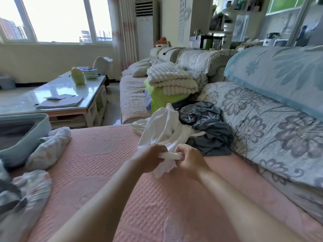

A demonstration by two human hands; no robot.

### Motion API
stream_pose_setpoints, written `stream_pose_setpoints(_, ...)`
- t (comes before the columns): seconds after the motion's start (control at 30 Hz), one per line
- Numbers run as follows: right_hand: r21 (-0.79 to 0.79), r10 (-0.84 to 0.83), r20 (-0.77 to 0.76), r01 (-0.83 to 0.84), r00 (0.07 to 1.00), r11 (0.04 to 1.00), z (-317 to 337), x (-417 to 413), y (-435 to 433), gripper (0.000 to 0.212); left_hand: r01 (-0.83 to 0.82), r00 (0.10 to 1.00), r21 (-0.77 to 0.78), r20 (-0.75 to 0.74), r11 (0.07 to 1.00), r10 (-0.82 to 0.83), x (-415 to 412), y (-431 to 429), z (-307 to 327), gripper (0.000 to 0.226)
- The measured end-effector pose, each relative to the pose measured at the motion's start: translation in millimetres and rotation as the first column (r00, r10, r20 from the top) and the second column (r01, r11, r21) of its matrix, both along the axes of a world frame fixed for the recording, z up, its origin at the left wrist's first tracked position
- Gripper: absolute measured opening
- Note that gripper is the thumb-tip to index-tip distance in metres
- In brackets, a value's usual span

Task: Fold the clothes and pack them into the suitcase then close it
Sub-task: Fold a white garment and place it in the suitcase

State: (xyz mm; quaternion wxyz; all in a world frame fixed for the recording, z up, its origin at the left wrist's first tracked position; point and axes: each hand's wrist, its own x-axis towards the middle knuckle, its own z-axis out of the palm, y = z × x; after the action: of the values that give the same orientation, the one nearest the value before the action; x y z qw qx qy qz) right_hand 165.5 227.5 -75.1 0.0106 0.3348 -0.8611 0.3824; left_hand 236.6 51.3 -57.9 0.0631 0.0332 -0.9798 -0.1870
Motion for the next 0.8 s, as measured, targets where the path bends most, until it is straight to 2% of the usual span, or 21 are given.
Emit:
stream_pose_setpoints(0.1, 0.047, 0.100, 0.218, -0.112, 0.971, 0.993, -4, 49, -5, 0.015, 0.006, 0.992, 0.066, 0.123, 0.998, -0.014, 59, -5, -6, 0.021)
stream_pose_setpoints(0.17, 0.122, 0.185, 0.354, -0.241, 0.917, 0.963, -7, 78, -7, 0.021, 0.034, 0.963, 0.092, 0.264, 0.995, -0.057, 98, -10, -8, 0.021)
stream_pose_setpoints(0.27, 0.221, 0.358, 0.545, -0.541, 0.759, 0.812, 4, 114, -1, 0.026, 0.040, 0.859, 0.105, 0.505, 0.994, -0.087, 147, -11, -5, 0.021)
stream_pose_setpoints(0.3, 0.202, 0.392, 0.594, -0.602, 0.702, 0.772, 9, 122, 1, 0.021, 0.030, 0.811, 0.101, 0.579, 0.994, -0.083, 159, -10, -3, 0.031)
stream_pose_setpoints(0.33, 0.166, 0.404, 0.617, -0.614, 0.675, 0.772, 12, 125, 1, 0.016, -0.008, 0.763, 0.128, 0.642, 0.992, -0.077, 168, -10, -3, 0.048)
stream_pose_setpoints(0.37, 0.115, 0.391, 0.618, -0.571, 0.682, 0.813, 13, 126, 0, 0.016, -0.075, 0.743, 0.207, 0.664, 0.976, -0.083, 174, -10, -2, 0.062)
stream_pose_setpoints(0.4, 0.064, 0.357, 0.594, -0.485, 0.721, 0.872, 10, 125, -2, 0.020, -0.137, 0.762, 0.298, 0.641, 0.945, -0.091, 176, -9, -3, 0.067)
stream_pose_setpoints(0.43, 0.064, 0.293, 0.518, -0.379, 0.803, 0.923, 6, 122, -4, 0.026, -0.167, 0.811, 0.372, 0.578, 0.913, -0.087, 177, -8, -4, 0.063)
stream_pose_setpoints(0.47, 0.123, 0.214, 0.381, -0.279, 0.900, 0.953, 0, 117, -4, 0.033, -0.171, 0.870, 0.381, 0.491, 0.909, -0.043, 175, -7, -6, 0.055)
stream_pose_setpoints(0.5, 0.226, 0.158, 0.212, -0.206, 0.964, 0.952, -4, 114, -4, 0.041, -0.178, 0.914, 0.320, 0.403, 0.930, 0.036, 172, -6, -10, 0.049)
stream_pose_setpoints(0.53, 0.338, 0.162, 0.060, -0.173, 0.985, 0.925, -10, 111, -3, 0.048, -0.185, 0.942, 0.209, 0.317, 0.960, 0.112, 169, -4, -14, 0.051)
stream_pose_setpoints(0.57, 0.444, 0.205, -0.034, -0.169, 0.978, 0.880, -15, 109, -2, 0.054, -0.205, 0.949, 0.086, 0.262, 0.975, 0.176, 166, -2, -19, 0.061)
stream_pose_setpoints(0.6, 0.534, 0.257, -0.075, -0.179, 0.963, 0.826, -21, 107, -2, 0.059, -0.218, 0.939, -0.009, 0.269, 0.976, 0.213, 163, 1, -25, 0.075)
stream_pose_setpoints(0.67, 0.650, 0.347, -0.105, -0.200, 0.932, 0.733, -32, 102, -8, 0.058, -0.191, 0.905, -0.119, 0.362, 0.974, 0.222, 161, 7, -38, 0.091)
stream_pose_setpoints(0.73, 0.676, 0.378, -0.116, -0.206, 0.919, 0.708, -40, 100, -15, 0.039, -0.170, 0.905, -0.111, 0.376, 0.979, 0.199, 156, 7, -47, 0.074)
stream_pose_setpoints(0.8, 0.594, 0.342, -0.149, -0.192, 0.928, 0.781, -40, 102, -14, 0.017, -0.183, 0.943, -0.131, 0.258, 0.974, 0.212, 152, 2, -43, 0.048)
